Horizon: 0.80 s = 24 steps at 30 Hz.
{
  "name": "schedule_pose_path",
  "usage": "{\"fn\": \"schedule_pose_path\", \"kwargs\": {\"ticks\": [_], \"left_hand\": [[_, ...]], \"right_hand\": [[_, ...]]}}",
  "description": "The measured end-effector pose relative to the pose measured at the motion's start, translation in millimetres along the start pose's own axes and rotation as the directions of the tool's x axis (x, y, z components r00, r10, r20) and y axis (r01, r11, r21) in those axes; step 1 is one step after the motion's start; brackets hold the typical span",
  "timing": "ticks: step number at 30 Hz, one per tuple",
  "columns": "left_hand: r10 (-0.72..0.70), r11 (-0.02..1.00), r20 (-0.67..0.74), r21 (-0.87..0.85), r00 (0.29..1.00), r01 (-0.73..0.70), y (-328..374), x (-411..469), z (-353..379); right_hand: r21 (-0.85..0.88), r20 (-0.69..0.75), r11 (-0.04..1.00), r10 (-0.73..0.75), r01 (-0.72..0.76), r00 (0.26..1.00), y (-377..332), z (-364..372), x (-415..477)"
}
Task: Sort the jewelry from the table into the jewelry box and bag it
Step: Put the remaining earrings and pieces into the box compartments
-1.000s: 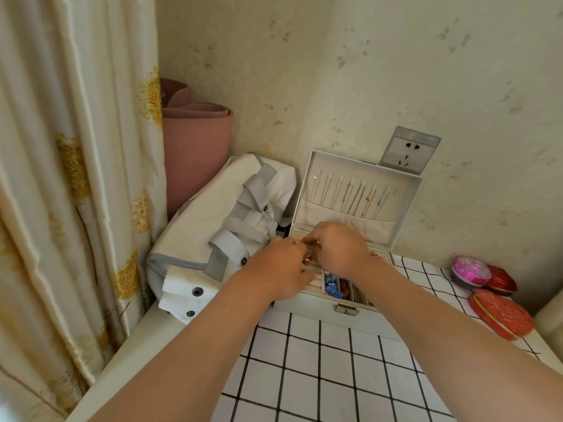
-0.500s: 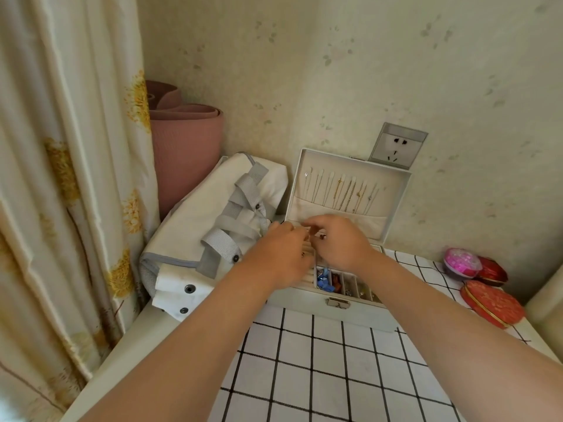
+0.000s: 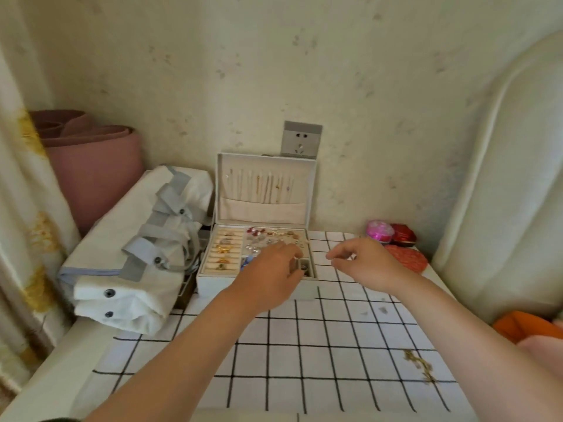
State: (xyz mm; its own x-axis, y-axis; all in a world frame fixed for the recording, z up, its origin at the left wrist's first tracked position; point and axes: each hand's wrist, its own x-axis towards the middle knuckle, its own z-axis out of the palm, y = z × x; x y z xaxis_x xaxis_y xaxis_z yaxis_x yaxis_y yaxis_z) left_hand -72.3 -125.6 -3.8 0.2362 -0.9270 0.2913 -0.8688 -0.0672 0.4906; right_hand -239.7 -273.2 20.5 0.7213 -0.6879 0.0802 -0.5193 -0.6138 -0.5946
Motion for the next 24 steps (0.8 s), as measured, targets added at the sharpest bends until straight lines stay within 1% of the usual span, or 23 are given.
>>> {"fn": "schedule_pose_path", "kwargs": {"ticks": [3,7,13,18,20,24], "left_hand": [[0.063,0.998,0.016,-0.012,0.998,-0.063,26.9,-0.8,20.4],[0.076,0.995,0.049,-0.070,0.996,-0.073,57.3,1.5,53.5],[0.030,0.999,0.185,-0.037,0.982,-0.024,80.1,15.3,96.5],[-0.023,0.999,0.212,0.037,0.977,0.015,77.8,20.1,120.0],[-0.030,0.999,0.206,0.042,0.978,0.021,76.1,21.3,124.2],[-0.014,0.999,0.206,0.033,0.978,0.008,74.0,24.1,125.0]], "right_hand": [[-0.019,0.035,0.999,0.041,-0.040,0.999,26.3,-12.9,-17.1],[-0.083,0.084,0.994,0.080,-0.073,0.993,60.2,-22.4,-32.1],[-0.125,0.132,0.979,0.179,-0.163,0.975,102.4,-31.3,-50.3],[-0.128,0.201,0.978,0.190,-0.166,0.961,110.8,-28.8,-53.7],[-0.155,0.200,0.975,0.188,-0.159,0.961,113.5,-27.5,-51.0],[-0.187,0.123,0.964,0.216,-0.191,0.969,122.5,-26.6,-44.9]]}}
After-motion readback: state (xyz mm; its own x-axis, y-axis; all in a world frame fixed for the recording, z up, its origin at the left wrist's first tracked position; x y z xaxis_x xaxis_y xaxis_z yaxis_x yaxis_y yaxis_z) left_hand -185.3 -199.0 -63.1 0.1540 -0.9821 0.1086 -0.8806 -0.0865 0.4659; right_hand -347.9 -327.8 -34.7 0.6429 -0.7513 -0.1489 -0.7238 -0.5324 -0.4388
